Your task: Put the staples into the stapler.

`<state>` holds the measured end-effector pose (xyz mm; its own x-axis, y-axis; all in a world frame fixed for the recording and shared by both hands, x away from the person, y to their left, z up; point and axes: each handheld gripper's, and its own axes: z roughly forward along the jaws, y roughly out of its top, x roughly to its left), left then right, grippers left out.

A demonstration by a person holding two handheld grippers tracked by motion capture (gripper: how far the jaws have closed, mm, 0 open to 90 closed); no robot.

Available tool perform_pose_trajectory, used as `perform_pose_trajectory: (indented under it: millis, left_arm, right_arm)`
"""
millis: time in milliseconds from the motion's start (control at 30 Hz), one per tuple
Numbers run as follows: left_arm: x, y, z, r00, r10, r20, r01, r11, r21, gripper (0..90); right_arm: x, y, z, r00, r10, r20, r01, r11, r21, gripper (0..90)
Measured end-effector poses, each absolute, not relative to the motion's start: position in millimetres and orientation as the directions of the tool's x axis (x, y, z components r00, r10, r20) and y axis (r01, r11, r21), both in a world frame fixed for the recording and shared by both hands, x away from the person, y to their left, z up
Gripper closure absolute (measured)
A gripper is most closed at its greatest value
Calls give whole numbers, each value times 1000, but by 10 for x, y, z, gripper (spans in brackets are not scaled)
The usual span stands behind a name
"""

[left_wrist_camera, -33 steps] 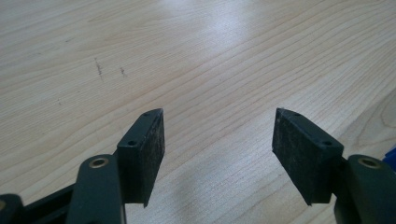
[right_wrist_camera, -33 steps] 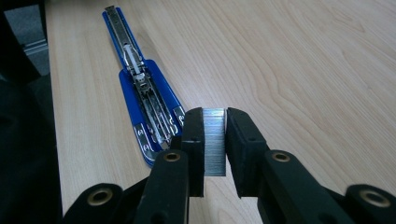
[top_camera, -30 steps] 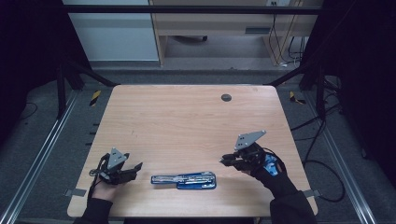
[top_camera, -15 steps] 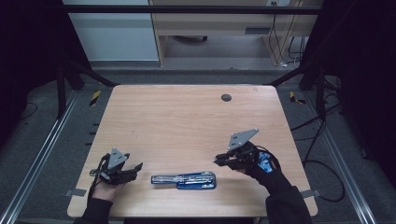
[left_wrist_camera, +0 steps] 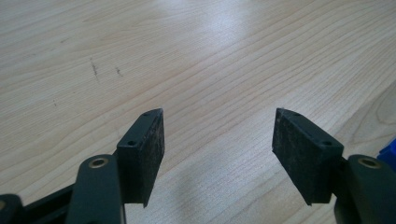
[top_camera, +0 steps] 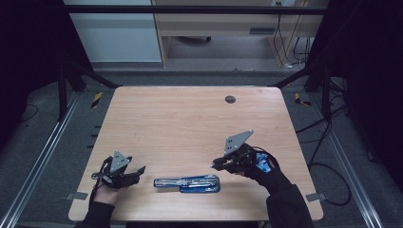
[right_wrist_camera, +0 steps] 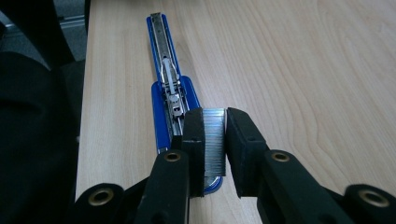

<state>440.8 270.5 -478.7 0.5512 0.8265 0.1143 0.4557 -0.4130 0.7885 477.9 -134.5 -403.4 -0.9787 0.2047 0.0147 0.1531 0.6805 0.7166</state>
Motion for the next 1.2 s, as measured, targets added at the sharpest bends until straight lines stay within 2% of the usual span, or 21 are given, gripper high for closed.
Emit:
perform_pose_trajectory:
  millis: [467,1200]
  left_arm:
    - [4409,2700,-4790,554,825,114,456,-415,787,342]
    - [4415,2694,-4799,557,822,117,460,-423,780,342]
  right_arm:
    - [4847,-1233,-4183,-991,123,61,132,728,673,781]
    - [4874,-1125,-4359,-997,48,61,76,778,624,781]
